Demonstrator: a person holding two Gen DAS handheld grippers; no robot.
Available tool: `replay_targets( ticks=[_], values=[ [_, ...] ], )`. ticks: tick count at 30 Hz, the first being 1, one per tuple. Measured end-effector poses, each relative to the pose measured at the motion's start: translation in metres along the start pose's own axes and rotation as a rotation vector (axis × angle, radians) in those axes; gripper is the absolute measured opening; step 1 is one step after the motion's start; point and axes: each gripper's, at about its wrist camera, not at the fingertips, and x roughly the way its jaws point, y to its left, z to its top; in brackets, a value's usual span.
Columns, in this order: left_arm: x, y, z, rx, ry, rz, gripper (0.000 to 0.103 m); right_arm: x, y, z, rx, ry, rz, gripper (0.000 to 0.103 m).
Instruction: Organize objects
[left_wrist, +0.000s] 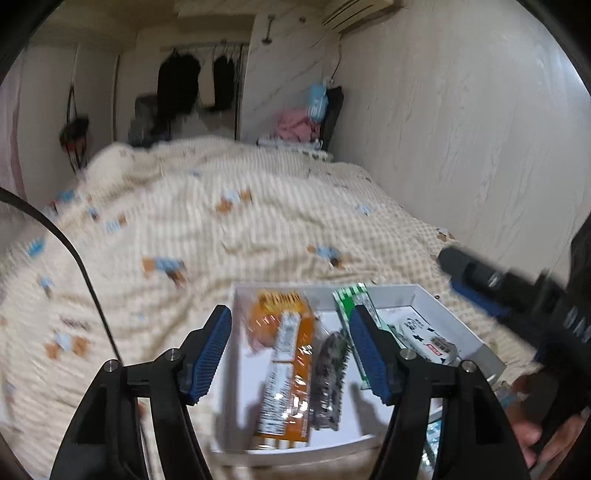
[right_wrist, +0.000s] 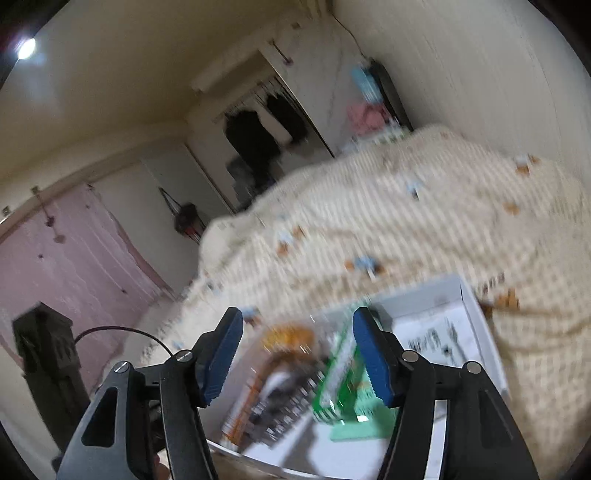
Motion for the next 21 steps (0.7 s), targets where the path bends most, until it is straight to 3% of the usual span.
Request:
replay_targets(
  ticks=[6,8,9,13,21],
  values=[
    [-0.058,-0.009,0.012,0.196,-0.124,0.136,0.070,-0.046,0.033,0.028,-0.144,0.002,0.111,0.064],
    [-0.080,-0.009,0.011,0.233,-0.161,0.130,0.073,-0.066,0.042,0.029,-0.213,0.004,0.122,0.076],
    [-0.090,-0.008,0.010,0.244,-0.175,0.113,0.078,-0.076,0.046,0.028,-0.254,0.009,0.127,0.076],
    [-0.125,-0.009,0.005,0.267,-0.185,0.004,0.079,-0.109,0.051,0.013,-0.350,0.043,0.138,0.076],
    [-0.145,-0.012,-0.036,0.276,-0.118,-0.183,0.084,-0.149,0.025,-0.035,-0.351,0.082,0.180,0.076]
  ],
)
